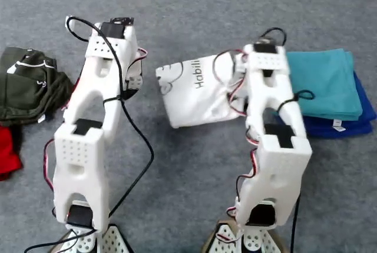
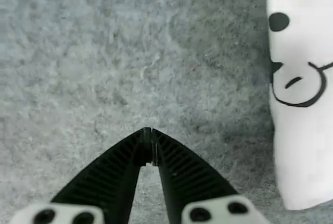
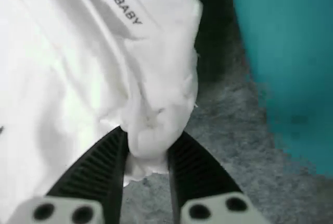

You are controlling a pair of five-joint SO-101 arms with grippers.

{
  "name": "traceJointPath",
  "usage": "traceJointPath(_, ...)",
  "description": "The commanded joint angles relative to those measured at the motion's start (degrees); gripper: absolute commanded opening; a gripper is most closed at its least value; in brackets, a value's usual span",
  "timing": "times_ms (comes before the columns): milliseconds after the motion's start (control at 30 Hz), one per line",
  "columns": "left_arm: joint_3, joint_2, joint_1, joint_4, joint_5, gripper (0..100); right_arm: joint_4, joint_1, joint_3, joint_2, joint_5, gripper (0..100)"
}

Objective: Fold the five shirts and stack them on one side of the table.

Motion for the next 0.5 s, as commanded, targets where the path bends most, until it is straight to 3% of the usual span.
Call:
traceJointPath(0,14.5,-12.4,0.8,-7.5,-0.6,2,1.4,1.5,-10.9,-7.8,5.5,0.2)
traceJointPath(133,40.7,-26.1,0.3,-21.6,-0.7,2,1.2,5.2,-22.5,-9.5,11.2,0.2)
traceJointPath(300,70.8,-42.1,0.2,-36.9,-3.3,2,1.8,16.1,-32.9,-6.5,15.6,0.2)
traceJointPath(467,85.7,-53.9,-1.4,-42.8,-5.5,2,1.8,25.8,-34.8,-3.2,20.7,0.2)
